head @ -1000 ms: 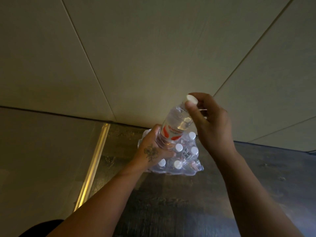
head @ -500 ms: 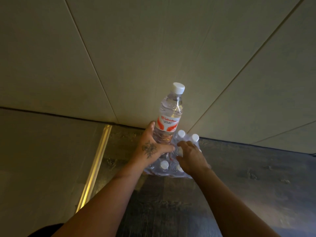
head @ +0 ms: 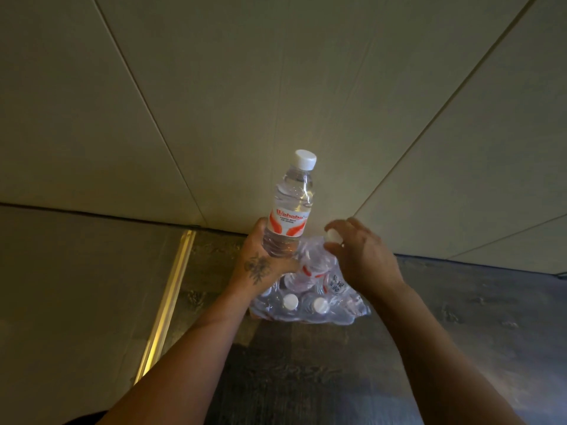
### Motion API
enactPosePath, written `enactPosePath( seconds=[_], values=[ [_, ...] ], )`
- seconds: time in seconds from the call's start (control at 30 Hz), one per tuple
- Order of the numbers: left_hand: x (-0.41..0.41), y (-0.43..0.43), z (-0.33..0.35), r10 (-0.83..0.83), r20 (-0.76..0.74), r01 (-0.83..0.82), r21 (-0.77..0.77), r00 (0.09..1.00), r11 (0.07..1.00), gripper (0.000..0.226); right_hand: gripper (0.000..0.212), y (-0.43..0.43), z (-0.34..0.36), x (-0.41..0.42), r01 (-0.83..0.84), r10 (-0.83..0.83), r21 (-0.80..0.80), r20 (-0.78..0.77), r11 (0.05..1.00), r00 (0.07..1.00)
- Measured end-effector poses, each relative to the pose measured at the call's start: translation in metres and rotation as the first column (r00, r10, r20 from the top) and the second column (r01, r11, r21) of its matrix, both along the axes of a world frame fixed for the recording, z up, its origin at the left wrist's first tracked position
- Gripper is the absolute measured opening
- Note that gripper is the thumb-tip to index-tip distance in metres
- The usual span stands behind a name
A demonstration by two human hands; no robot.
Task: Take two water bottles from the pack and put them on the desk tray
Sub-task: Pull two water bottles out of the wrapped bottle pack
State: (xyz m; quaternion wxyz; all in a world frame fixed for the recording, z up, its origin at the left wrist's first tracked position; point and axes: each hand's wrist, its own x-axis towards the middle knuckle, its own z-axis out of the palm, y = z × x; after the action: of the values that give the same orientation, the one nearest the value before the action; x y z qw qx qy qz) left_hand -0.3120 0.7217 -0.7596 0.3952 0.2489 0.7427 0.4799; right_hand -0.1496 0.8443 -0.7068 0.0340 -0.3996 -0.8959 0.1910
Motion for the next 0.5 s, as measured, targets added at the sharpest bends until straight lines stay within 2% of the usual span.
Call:
enactPosePath(
  seconds=[0.2,0.5],
  values=[
    [0.003,0.000,0.015,0.021,0.053,-0.022,0.014,0.998,1.000,0.078,0.029,0.015,0.075,-0.004,0.034,-0.028,0.026,-0.203,0.999,0.979],
    [0.011,0.006,0.020,-0.045,0.094,0.046,-0.002,0.995,0.999,0.079,0.033,0.011,0.078,-0.007,0.026,-0.007,0.102,-0.180,0.994,0.984]
  ],
)
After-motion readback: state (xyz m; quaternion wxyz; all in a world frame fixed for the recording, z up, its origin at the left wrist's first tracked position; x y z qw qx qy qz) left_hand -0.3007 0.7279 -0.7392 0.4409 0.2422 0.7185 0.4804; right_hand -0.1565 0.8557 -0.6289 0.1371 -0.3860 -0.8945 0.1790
